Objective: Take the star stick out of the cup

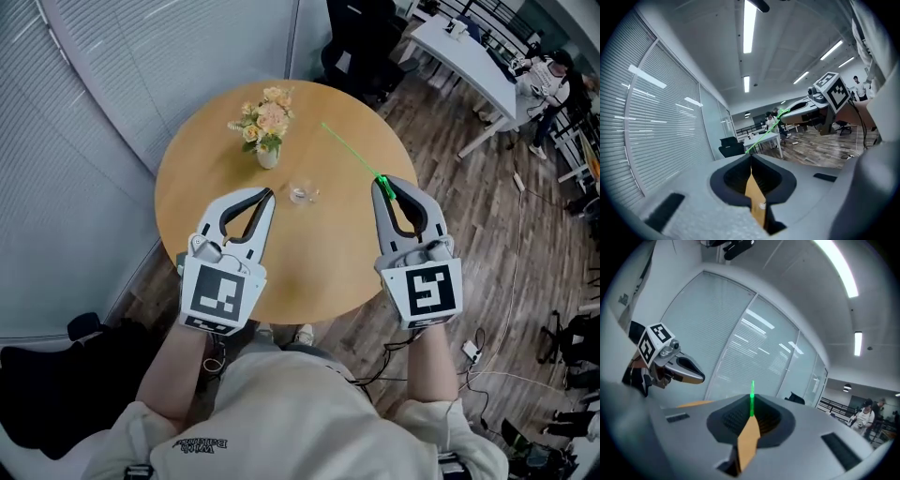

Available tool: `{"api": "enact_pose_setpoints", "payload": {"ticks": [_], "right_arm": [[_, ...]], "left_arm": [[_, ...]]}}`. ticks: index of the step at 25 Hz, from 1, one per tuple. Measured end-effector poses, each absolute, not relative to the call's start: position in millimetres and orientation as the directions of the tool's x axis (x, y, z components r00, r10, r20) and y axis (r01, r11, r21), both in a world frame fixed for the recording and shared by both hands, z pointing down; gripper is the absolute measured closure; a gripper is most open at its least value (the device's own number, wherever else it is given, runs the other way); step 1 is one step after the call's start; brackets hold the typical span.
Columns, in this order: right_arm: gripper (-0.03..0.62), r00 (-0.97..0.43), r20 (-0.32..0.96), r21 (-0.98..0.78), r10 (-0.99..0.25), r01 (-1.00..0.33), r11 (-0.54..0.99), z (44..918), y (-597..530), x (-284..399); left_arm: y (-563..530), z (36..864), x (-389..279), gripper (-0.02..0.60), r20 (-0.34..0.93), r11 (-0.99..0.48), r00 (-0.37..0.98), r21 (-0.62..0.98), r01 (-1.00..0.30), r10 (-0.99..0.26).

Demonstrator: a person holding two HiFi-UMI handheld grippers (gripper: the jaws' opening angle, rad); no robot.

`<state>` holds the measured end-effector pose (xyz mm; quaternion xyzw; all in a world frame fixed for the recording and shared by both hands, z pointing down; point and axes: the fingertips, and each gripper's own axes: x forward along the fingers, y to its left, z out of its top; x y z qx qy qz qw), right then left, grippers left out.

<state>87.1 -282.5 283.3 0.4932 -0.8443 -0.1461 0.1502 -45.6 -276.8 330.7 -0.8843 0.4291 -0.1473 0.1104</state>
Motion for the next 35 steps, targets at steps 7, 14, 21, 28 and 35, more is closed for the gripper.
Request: {"api": "enact_pose_setpoints", "payload": {"ticks": [7,14,21,28,35], "right_arm": [[0.556,-0.439,-0.084,0.301,-0.894,-0.867,0.398,202,-234,120],[0.556,-0.416,-0.176,0.224,-0.892,-0.900,0.375,187,-200,144],[0.556,-0.375,-0.107,0.171,-0.921,-0.919,0.355,231,-206,164],[0.556,-0.388,-0.056,0.098,-0.920,-0.919,0.382,258,-209,168],[0.556,-0.422,-0.041,0.151,-0.906,-0.899,0.412,264,-212,158]], "left_arm": [[-252,263,-42,0.558,-0.007,-0.572,0.597,-0.276,-0.772,-0.802],[-230,245,-42,0.558,-0.073,-0.600,0.624,-0.209,-0.772,-0.778],[-220,271,-35,0.558,-0.036,-0.618,0.637,-0.204,-0.759,-0.770],[-220,293,-35,0.558,0.034,-0.622,0.628,-0.190,-0.760,-0.778],[-222,296,-32,0.558,0.054,-0.623,0.626,-0.197,-0.757,-0.778]]}}
